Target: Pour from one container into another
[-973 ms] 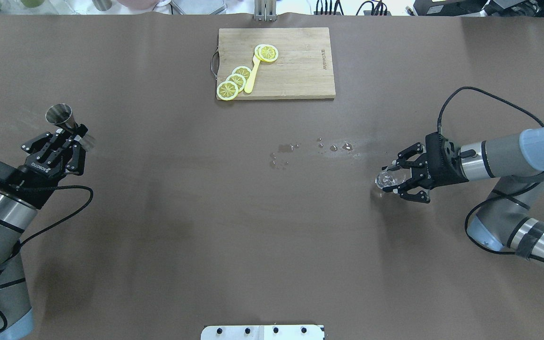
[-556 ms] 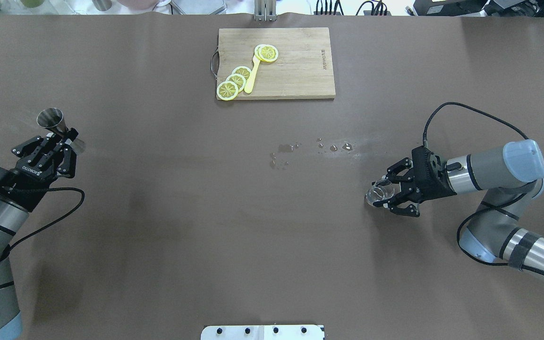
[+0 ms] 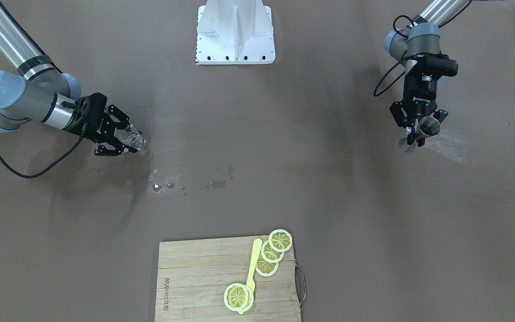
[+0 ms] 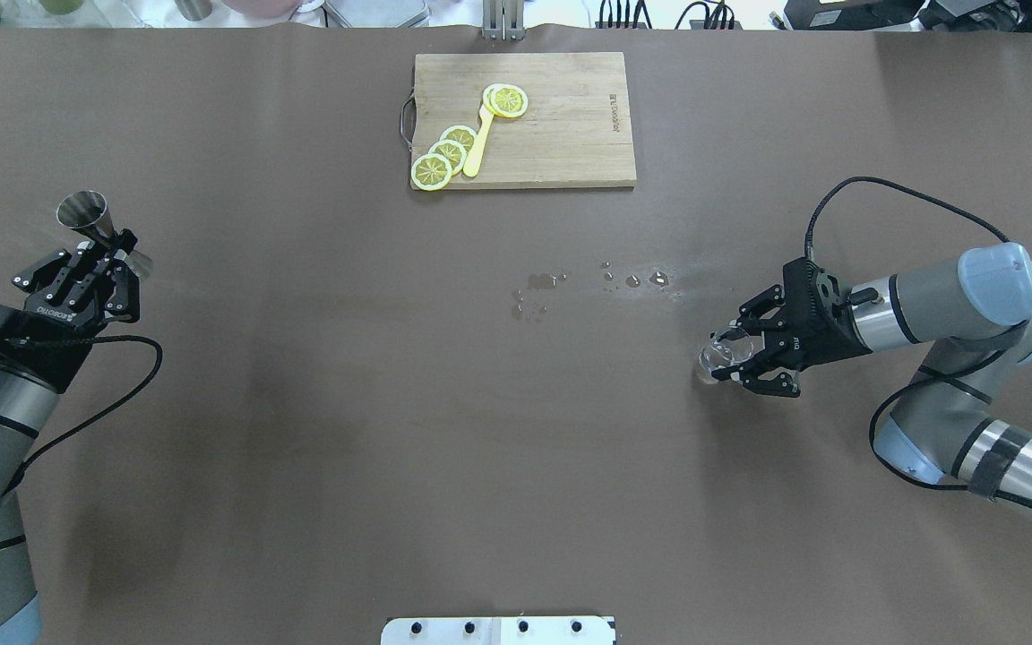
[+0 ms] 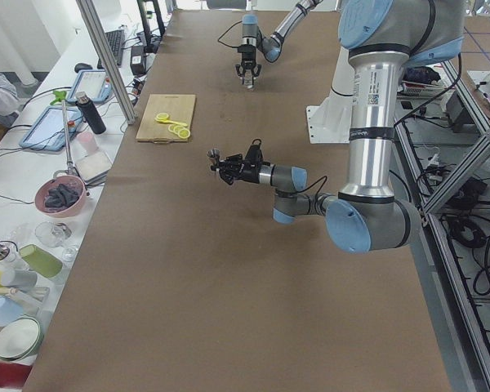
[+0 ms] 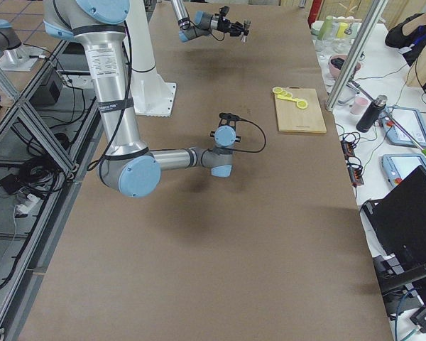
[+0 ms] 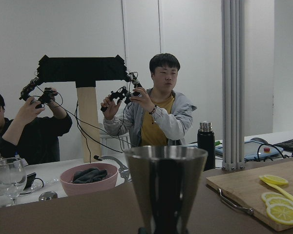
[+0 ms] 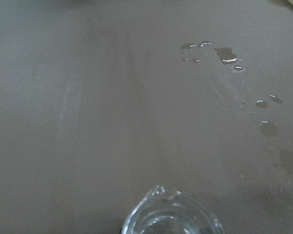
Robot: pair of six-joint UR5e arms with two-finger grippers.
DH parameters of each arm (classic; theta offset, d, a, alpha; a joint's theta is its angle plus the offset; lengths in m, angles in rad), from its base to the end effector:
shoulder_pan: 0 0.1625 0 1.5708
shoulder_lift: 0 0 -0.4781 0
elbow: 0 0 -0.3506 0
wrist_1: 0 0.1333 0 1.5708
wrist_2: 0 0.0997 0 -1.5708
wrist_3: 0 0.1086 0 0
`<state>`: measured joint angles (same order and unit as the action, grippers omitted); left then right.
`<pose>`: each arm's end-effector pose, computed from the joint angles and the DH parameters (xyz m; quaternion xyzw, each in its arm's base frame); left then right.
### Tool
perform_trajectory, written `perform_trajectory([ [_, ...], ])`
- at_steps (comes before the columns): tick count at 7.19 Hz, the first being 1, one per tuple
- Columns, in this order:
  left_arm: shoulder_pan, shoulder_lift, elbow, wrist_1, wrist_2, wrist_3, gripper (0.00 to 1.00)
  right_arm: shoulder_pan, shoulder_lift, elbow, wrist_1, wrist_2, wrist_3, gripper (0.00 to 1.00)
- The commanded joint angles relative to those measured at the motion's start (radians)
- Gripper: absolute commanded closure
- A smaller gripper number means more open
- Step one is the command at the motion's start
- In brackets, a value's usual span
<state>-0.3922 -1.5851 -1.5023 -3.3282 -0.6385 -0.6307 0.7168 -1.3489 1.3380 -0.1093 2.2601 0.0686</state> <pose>0.2927 -0.3597 0.5522 0.6481 0.3454 -0.1663 0.6580 -0.3732 -0.4104 0.5438 0.4466 -0.5043 -0.4766 0.5649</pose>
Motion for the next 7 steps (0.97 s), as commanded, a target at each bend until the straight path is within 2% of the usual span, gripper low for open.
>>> perform_trajectory([
  [1, 0.001, 0.0, -0.038, 0.154, 0.033, -0.078, 1.0, -0.007, 0.014, -0.005, -0.023, 0.003, -0.001, 0.97],
  [2, 0.001, 0.0, -0.05, 0.22, 0.034, -0.08, 1.0, -0.011, 0.014, -0.008, -0.023, 0.003, -0.001, 0.89],
  [3, 0.001, 0.0, -0.055, 0.242, 0.039, -0.114, 1.0, -0.013, 0.016, -0.008, -0.027, 0.001, -0.003, 0.7],
  [4, 0.001, 0.0, -0.064, 0.318, 0.078, -0.191, 1.0, -0.014, 0.016, -0.008, -0.027, 0.001, -0.004, 0.27],
  [5, 0.003, 0.002, -0.059, 0.331, 0.089, -0.24, 1.0, -0.019, 0.014, -0.01, -0.027, -0.007, -0.015, 0.0],
  [7, 0.009, 0.01, -0.064, 0.39, 0.118, -0.254, 1.0, -0.017, 0.019, -0.011, -0.026, -0.01, -0.015, 0.0],
])
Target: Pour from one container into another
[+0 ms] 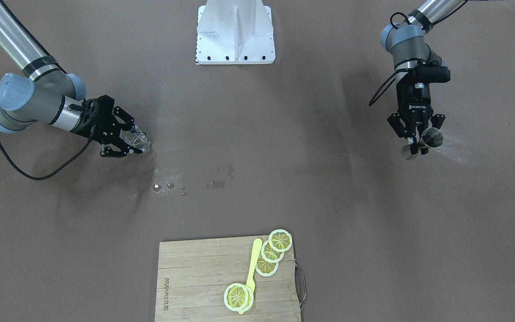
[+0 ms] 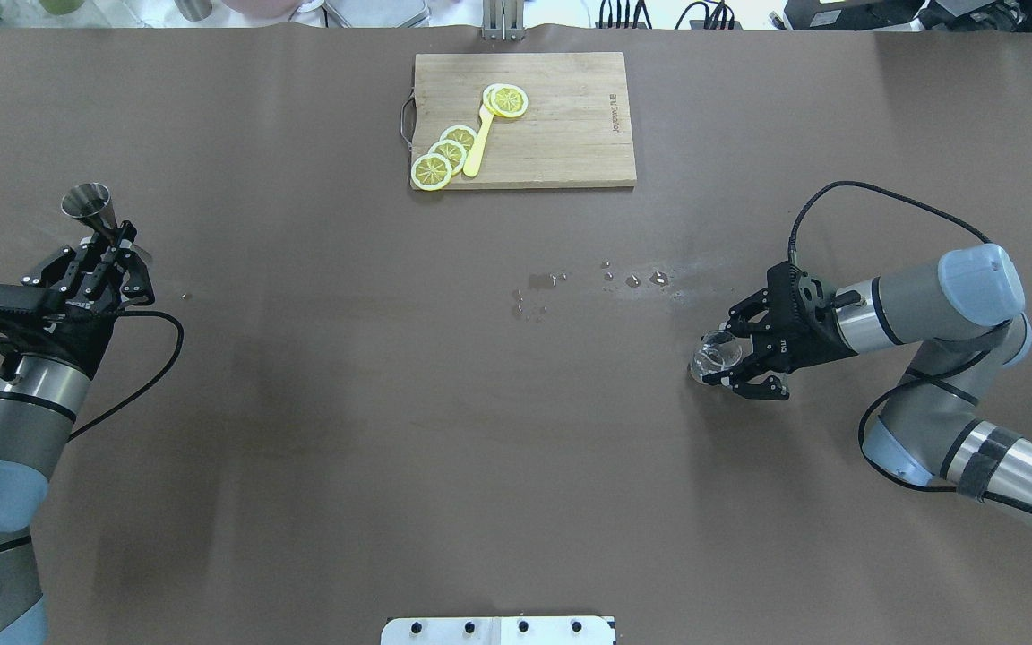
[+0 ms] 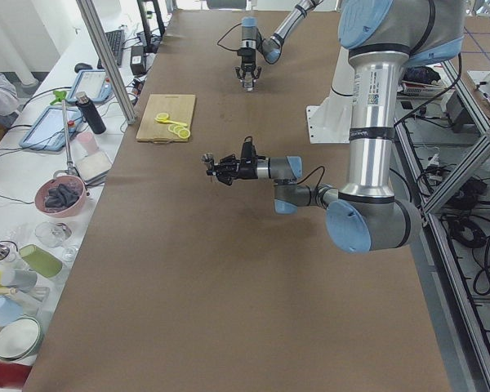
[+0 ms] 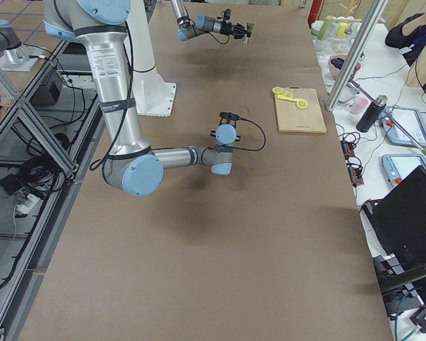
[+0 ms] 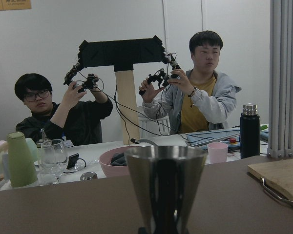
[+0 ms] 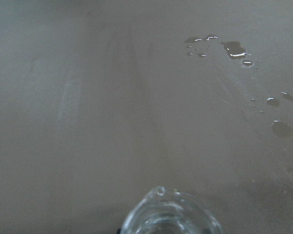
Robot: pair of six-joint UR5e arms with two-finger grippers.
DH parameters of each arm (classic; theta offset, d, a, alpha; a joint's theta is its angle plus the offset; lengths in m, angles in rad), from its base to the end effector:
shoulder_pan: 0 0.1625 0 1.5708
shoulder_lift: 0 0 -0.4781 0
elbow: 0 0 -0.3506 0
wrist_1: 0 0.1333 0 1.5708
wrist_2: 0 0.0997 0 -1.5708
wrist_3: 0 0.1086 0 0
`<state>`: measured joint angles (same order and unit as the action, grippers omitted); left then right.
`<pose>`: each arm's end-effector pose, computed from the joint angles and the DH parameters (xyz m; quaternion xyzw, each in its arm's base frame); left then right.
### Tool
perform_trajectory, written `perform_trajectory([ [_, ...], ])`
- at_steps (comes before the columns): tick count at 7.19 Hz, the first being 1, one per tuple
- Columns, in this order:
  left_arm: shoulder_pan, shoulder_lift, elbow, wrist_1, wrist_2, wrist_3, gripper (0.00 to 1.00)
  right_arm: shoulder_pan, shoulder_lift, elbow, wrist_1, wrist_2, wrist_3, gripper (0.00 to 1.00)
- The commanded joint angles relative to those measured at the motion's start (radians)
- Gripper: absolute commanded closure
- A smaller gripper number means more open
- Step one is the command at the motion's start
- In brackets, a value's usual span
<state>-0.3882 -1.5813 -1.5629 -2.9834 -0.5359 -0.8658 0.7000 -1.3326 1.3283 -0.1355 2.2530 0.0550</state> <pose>0.3084 -0.3710 0.5498 0.6148 0.2872 -0.2133 0.7029 -0.3871 -0.4108 0.5416 0.4404 -0.5020 -0.4836 0.5659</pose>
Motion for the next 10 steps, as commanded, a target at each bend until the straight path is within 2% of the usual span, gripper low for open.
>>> perform_trajectory([
  [1, 0.009, 0.007, -0.006, 0.087, 0.031, -0.091, 1.0, 0.001, 0.004, -0.001, 0.001, -0.003, -0.001, 0.0],
  [3, 0.052, 0.009, -0.011, 0.121, 0.105, -0.145, 1.0, 0.033, 0.007, 0.0, -0.013, 0.009, 0.008, 0.0],
  [5, 0.116, 0.035, -0.051, 0.304, 0.21, -0.297, 1.0, 0.079, 0.015, 0.014, -0.036, 0.051, 0.012, 0.0],
  [7, 0.144, 0.069, -0.108, 0.343, 0.253, -0.324, 1.0, 0.084, 0.01, 0.031, -0.035, 0.077, 0.011, 0.0],
  [10, 0.179, 0.113, -0.238, 0.686, 0.341, -0.598, 1.0, 0.063, 0.013, 0.026, -0.038, 0.076, 0.011, 0.0],
])
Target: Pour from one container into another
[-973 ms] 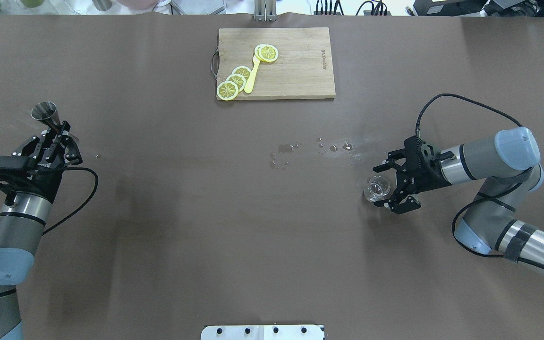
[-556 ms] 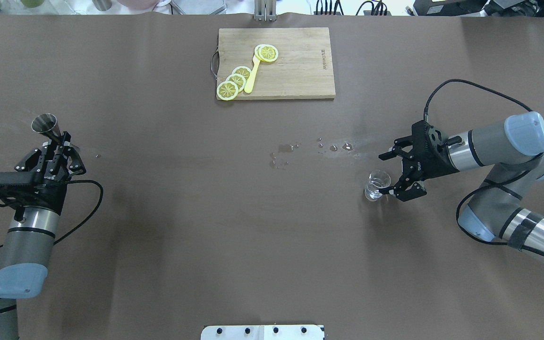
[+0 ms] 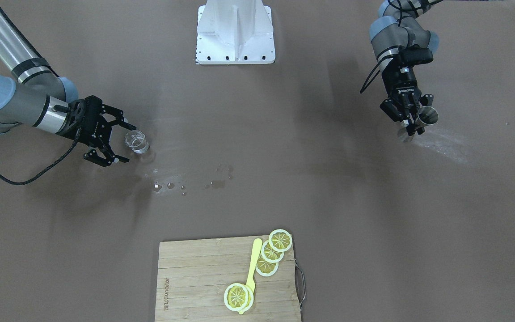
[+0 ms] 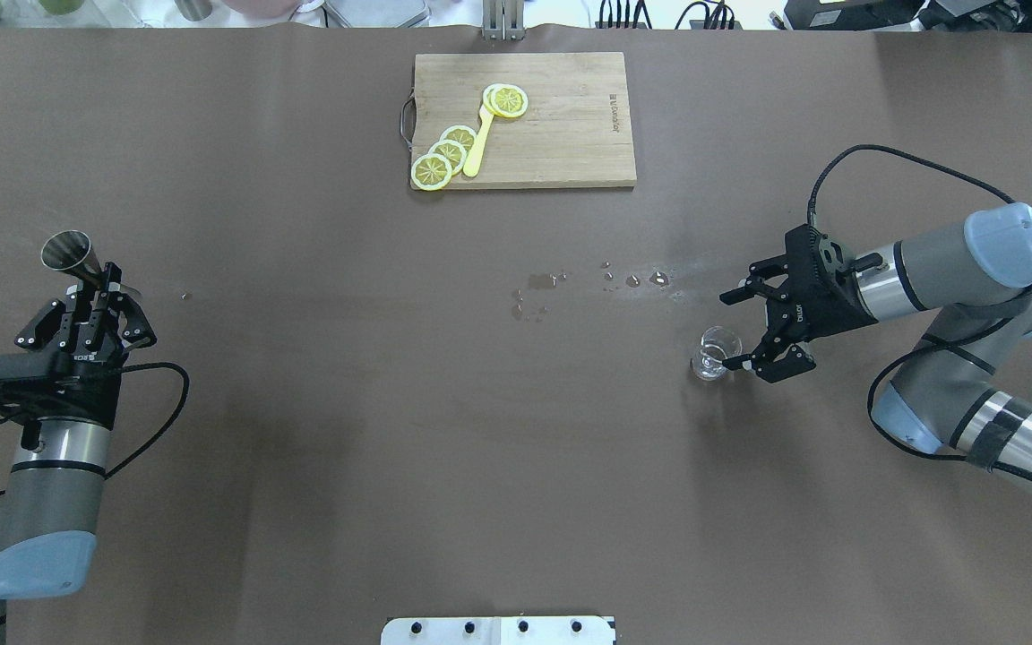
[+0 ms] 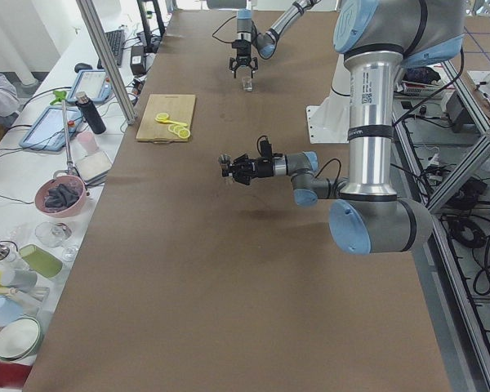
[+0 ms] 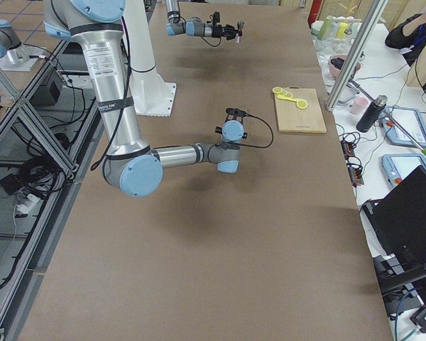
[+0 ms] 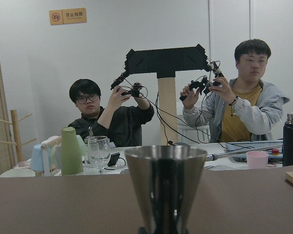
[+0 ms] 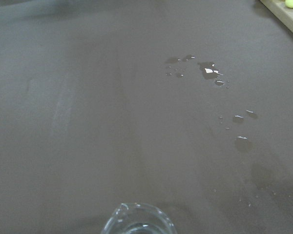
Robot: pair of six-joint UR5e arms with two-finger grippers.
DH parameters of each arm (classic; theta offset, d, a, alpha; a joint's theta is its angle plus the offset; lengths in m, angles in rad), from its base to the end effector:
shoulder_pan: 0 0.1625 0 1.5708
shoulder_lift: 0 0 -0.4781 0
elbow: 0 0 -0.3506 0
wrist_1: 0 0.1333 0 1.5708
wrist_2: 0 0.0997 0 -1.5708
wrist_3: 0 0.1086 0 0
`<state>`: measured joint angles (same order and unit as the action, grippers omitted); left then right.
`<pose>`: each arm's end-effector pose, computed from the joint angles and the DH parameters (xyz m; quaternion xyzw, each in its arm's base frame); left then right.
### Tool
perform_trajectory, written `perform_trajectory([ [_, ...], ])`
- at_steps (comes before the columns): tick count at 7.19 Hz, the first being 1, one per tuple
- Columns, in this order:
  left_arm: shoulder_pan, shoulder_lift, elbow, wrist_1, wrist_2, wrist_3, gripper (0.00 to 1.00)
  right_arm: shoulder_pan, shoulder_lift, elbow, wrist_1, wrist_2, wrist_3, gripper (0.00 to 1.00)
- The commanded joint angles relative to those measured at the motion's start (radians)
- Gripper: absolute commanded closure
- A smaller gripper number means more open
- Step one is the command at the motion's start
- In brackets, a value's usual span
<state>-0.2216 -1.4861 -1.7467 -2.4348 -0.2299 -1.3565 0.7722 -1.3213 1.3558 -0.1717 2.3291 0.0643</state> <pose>0.3245 -0.3181 0.5398 0.6166 0.2323 -0.2881 0.6948 -0.3604 -0.4328 0.5257 0.4377 -0.5087 -0.4784 0.5664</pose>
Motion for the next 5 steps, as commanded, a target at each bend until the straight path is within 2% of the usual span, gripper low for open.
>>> perform_trajectory([
  [1, 0.014, 0.017, -0.082, 0.225, 0.044, -0.174, 1.0, -0.013, 0.002, 0.002, 0.0, 0.015, 0.005, 0.0],
  [2, 0.014, 0.017, -0.105, 0.343, 0.061, -0.275, 1.0, -0.007, 0.004, 0.003, 0.0, 0.054, 0.009, 0.0],
  [4, 0.014, 0.017, -0.14, 0.66, 0.104, -0.622, 1.0, 0.039, 0.005, 0.003, 0.0, 0.119, 0.122, 0.0],
  [5, 0.016, 0.015, -0.146, 0.712, 0.106, -0.66, 1.0, 0.067, 0.005, 0.002, 0.0, 0.124, 0.162, 0.0],
])
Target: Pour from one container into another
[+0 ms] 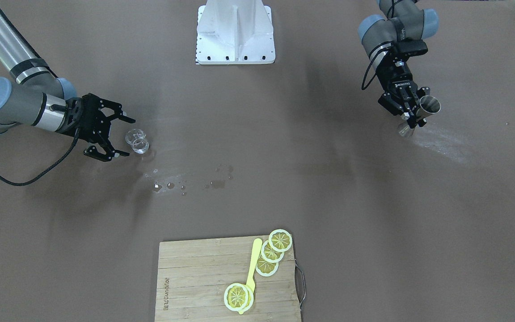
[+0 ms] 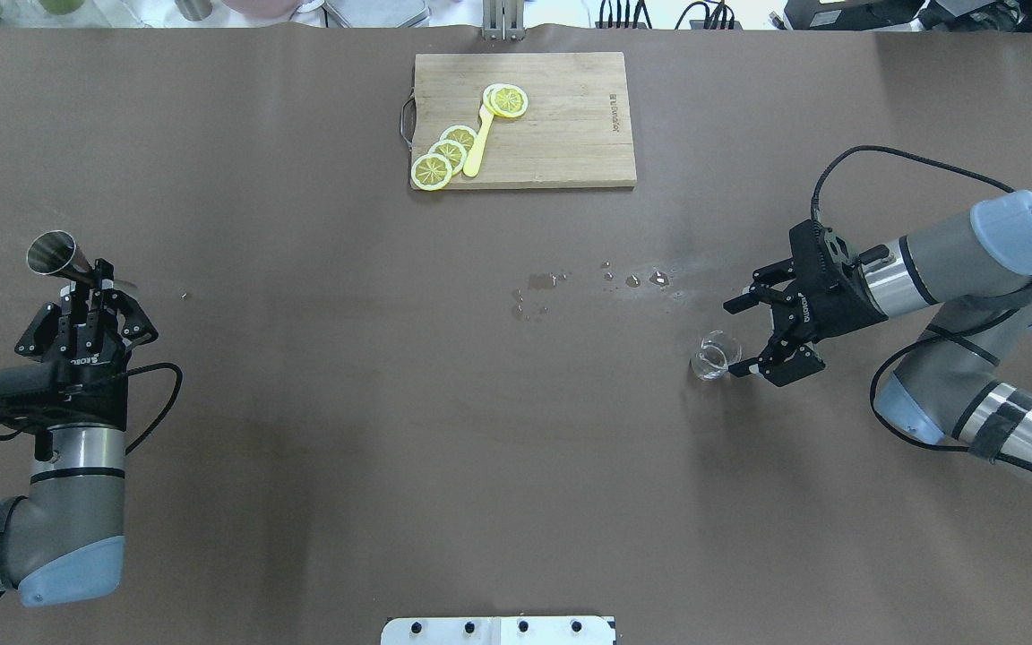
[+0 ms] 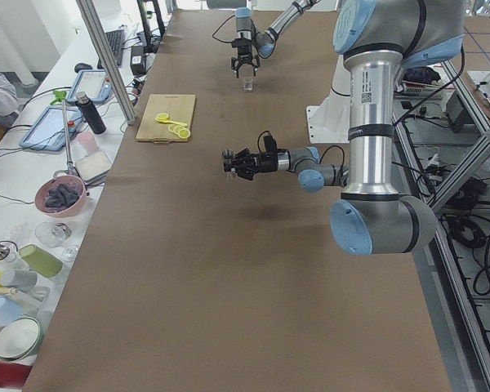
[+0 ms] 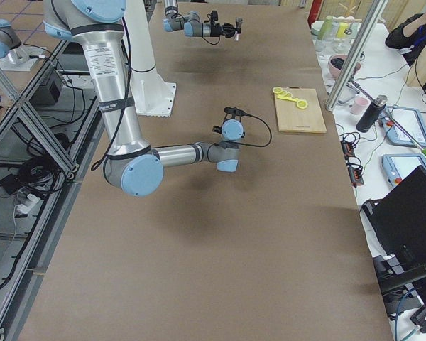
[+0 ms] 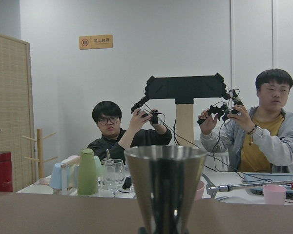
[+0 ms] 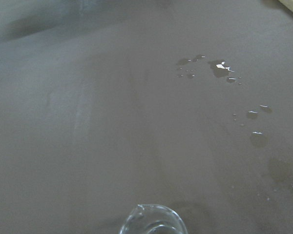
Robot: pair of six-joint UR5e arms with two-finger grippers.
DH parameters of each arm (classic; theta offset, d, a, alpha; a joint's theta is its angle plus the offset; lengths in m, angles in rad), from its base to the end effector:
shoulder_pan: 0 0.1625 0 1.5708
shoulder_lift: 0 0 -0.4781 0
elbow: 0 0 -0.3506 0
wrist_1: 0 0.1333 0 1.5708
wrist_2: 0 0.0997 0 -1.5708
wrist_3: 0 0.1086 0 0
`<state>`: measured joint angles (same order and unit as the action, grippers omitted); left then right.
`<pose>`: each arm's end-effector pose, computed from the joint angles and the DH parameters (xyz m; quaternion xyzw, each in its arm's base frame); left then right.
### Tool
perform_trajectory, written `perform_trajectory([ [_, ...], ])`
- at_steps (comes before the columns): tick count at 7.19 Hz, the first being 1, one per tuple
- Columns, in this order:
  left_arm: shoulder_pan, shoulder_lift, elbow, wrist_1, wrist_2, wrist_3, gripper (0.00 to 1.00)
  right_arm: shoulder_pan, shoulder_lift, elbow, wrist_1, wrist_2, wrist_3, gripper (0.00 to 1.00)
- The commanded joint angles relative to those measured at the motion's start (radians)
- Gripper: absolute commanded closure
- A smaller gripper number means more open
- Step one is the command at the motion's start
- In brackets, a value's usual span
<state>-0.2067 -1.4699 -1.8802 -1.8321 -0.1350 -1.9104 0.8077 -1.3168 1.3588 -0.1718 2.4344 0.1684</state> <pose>0.3326 -0.3159 0.5335 0.6267 0.2174 -0.3450 0.6640 -0.3457 -0.4349 0.5208 0.3941 -0.5501 -0.4640 0.5717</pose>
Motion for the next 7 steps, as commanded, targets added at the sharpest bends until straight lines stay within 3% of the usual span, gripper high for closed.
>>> perform_trajectory([
  [1, 0.003, -0.001, -0.014, 0.125, 0.011, -0.107, 1.0, 0.077, 0.001, -0.007, -0.002, 0.017, 0.095, 0.0],
  [2, 0.013, -0.001, -0.025, 0.208, 0.015, -0.171, 1.0, 0.15, 0.001, -0.007, -0.052, 0.014, 0.161, 0.0],
  [4, 0.021, -0.001, -0.046, 0.452, 0.072, -0.422, 1.0, 0.333, 0.022, 0.006, -0.27, 0.009, 0.158, 0.0],
  [5, 0.021, -0.007, -0.051, 0.461, 0.071, -0.47, 1.0, 0.385, 0.033, 0.044, -0.402, -0.004, 0.157, 0.0],
  [7, 0.023, -0.021, -0.059, 0.542, 0.046, -0.516, 1.0, 0.445, 0.015, 0.17, -0.771, -0.096, 0.164, 0.0],
])
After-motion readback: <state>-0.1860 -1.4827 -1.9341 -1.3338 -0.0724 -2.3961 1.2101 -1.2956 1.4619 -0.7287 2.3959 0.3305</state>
